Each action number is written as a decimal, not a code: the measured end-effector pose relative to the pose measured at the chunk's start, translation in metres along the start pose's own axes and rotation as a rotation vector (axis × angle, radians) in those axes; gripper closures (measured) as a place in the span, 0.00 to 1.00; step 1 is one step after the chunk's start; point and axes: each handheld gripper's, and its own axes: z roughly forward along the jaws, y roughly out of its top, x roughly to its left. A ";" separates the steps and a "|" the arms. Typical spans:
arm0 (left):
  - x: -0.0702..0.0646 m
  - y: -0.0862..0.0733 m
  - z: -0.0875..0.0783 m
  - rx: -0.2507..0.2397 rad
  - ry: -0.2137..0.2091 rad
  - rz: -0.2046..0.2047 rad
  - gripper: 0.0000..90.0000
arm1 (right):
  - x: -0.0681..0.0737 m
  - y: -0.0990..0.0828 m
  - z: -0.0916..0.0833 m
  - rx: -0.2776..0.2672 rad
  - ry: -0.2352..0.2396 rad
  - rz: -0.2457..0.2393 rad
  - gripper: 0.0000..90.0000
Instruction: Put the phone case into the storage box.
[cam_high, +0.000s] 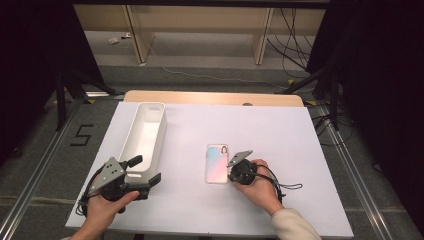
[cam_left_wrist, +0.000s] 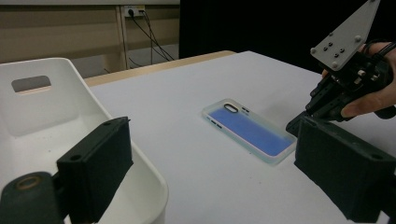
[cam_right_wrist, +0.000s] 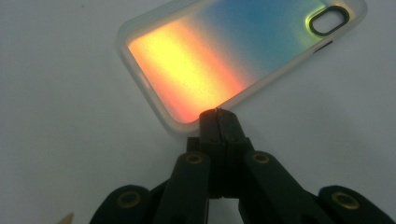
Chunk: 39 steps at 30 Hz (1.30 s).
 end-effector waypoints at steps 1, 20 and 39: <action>0.000 0.000 0.000 -0.001 0.001 0.007 0.12 | 0.000 0.000 0.000 0.000 -0.001 0.000 1.00; 0.000 0.000 0.000 -0.001 -0.002 0.010 0.11 | -0.011 -0.005 -0.017 -0.097 -0.032 0.082 0.77; -0.003 0.001 0.002 0.003 0.001 0.013 0.11 | -0.037 -0.015 -0.046 -0.516 -0.028 0.221 0.26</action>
